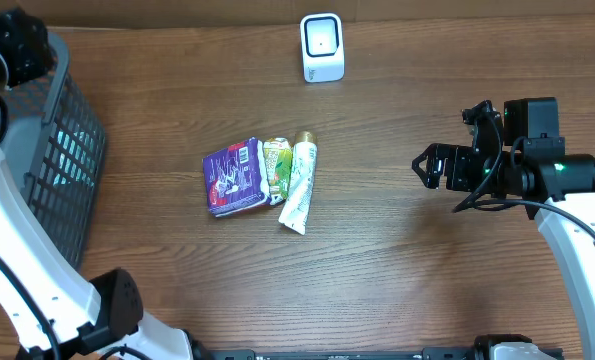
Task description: Scan the item barcode
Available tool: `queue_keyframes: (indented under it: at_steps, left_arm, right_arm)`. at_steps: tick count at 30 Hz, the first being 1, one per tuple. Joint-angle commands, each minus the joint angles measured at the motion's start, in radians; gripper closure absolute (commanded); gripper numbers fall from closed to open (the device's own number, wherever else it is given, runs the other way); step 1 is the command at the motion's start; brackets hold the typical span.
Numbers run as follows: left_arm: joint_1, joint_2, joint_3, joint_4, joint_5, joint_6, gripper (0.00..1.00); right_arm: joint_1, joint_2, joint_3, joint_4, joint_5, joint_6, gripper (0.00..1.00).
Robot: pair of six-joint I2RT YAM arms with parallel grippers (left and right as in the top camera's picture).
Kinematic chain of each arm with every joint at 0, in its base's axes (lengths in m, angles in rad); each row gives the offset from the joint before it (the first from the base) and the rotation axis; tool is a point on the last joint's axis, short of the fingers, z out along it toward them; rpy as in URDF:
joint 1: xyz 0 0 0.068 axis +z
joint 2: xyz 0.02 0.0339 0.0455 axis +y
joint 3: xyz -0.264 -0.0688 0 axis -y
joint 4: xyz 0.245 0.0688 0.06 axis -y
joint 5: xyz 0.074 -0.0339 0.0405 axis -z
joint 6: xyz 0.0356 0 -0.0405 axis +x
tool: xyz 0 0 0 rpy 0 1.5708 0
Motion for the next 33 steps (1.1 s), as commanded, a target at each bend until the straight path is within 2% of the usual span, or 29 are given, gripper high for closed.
queue_keyframes:
  at_steps: [1,9,17,19,25,30,33]
  left_arm:
    - [0.052,0.053,0.003,-0.025,-0.087,-0.064,0.36]
    - [0.208,0.09,-0.002,-0.031,-0.019,-0.097,0.34]
    - [0.291,0.189,-0.002,-0.028,0.003,-0.1,0.34]
    - [0.301,0.227,-0.002,-0.024,-0.003,-0.094,0.31]
    - [0.307,0.338,-0.002,-0.011,0.014,-0.045,0.3]
    - [0.31,0.415,-0.002,-0.001,0.138,0.065,0.31]
    - [0.31,0.461,-0.002,-0.006,0.161,0.101,0.31]
  right_arm:
    - [0.004,0.002,0.001,0.005,-0.005,-0.002,0.0]
    - [0.004,0.002,0.001,0.006,-0.006,-0.002,0.0]
    - [0.004,0.002,0.001,0.006,-0.006,-0.002,0.0]
    - [0.004,0.002,0.001,0.007,-0.006,-0.001,0.0]
    - [0.004,0.002,0.001,0.002,-0.006,-0.001,0.0]
    - [0.004,0.002,0.001,0.003,-0.006,-0.001,0.0]
    - [0.004,0.002,0.001,0.004,-0.006,-0.001,0.0]
